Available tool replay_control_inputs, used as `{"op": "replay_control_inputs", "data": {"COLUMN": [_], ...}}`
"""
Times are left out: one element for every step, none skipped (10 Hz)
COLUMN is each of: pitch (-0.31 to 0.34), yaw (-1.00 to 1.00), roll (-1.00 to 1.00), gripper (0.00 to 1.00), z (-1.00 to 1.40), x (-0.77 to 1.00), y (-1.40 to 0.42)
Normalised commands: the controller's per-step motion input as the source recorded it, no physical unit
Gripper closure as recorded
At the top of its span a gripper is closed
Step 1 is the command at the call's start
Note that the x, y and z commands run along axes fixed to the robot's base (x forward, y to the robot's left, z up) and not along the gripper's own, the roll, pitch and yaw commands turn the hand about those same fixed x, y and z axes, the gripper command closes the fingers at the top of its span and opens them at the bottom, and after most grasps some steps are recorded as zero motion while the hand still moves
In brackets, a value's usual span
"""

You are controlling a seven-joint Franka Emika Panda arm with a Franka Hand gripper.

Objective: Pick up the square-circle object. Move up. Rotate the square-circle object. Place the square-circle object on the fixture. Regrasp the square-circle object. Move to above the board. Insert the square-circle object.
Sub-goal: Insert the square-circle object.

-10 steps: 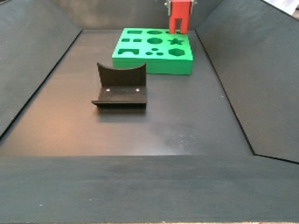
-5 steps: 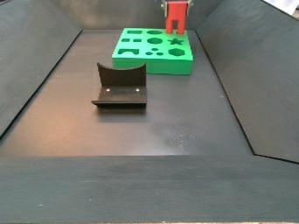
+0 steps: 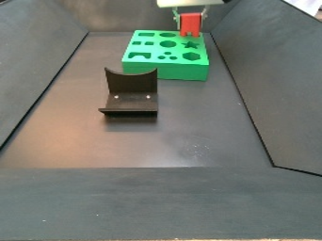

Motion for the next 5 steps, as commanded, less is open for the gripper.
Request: {"op": "replay_control_inputs", "data": {"pitch": [-0.016,-0.020,-0.050,0.000,0.000], "yaw": [-0.03,-0.01,0.00,0.00,0.00], "roll": [0.00,-0.04,-0.06,0.00,0.00], "gripper": [1.00,1.00,1.00,1.00,1.00], "z": [-0.71,-0.43,0.00,0.00,0.00], "x": [-0.03,-0.01,-0.01,0.00,0.00], "y": [-0.02,0.00,0.01,0.00,0.00]}}
